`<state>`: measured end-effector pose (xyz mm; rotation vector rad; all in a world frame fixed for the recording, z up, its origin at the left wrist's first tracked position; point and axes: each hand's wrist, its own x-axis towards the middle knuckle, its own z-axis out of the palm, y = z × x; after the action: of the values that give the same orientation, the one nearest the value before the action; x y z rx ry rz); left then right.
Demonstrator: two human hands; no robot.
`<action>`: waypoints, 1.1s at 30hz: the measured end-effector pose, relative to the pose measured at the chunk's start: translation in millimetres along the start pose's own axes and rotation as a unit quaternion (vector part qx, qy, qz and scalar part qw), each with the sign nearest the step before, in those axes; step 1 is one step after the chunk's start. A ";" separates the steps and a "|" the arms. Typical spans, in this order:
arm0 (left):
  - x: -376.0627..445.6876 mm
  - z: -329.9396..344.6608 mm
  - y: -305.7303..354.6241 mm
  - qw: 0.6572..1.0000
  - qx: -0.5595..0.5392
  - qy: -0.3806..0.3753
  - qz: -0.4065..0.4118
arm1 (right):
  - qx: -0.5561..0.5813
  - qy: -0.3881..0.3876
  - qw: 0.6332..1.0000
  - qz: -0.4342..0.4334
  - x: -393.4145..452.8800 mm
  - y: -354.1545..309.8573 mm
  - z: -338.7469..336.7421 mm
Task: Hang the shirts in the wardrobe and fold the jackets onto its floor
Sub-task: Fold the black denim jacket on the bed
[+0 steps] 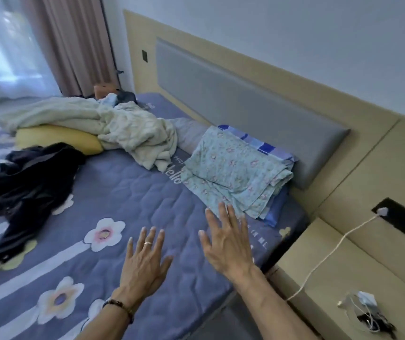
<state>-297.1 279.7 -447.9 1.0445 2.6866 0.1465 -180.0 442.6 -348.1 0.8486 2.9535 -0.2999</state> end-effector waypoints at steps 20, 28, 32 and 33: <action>201.5 153.3 -376.1 0.942 -0.075 -0.100 -0.312 | -0.010 -0.207 0.947 -0.245 331.4 -286.0 343.3; 275.6 186.4 -464.9 0.905 -0.111 -0.202 -0.359 | 0.001 -0.195 0.942 -0.272 471.6 -366.6 417.2; 281.7 194.2 -466.1 0.897 -0.106 -0.226 -0.365 | -0.016 -0.068 0.943 -0.324 535.5 -432.6 443.0; 283.7 194.8 -466.1 0.895 -0.102 -0.233 -0.365 | -0.034 -0.047 0.935 -0.350 546.9 -447.1 448.4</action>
<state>-748.7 128.1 -777.8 -0.0442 2.3518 0.0241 -881.6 266.0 -768.5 -0.2554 3.0292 -0.2478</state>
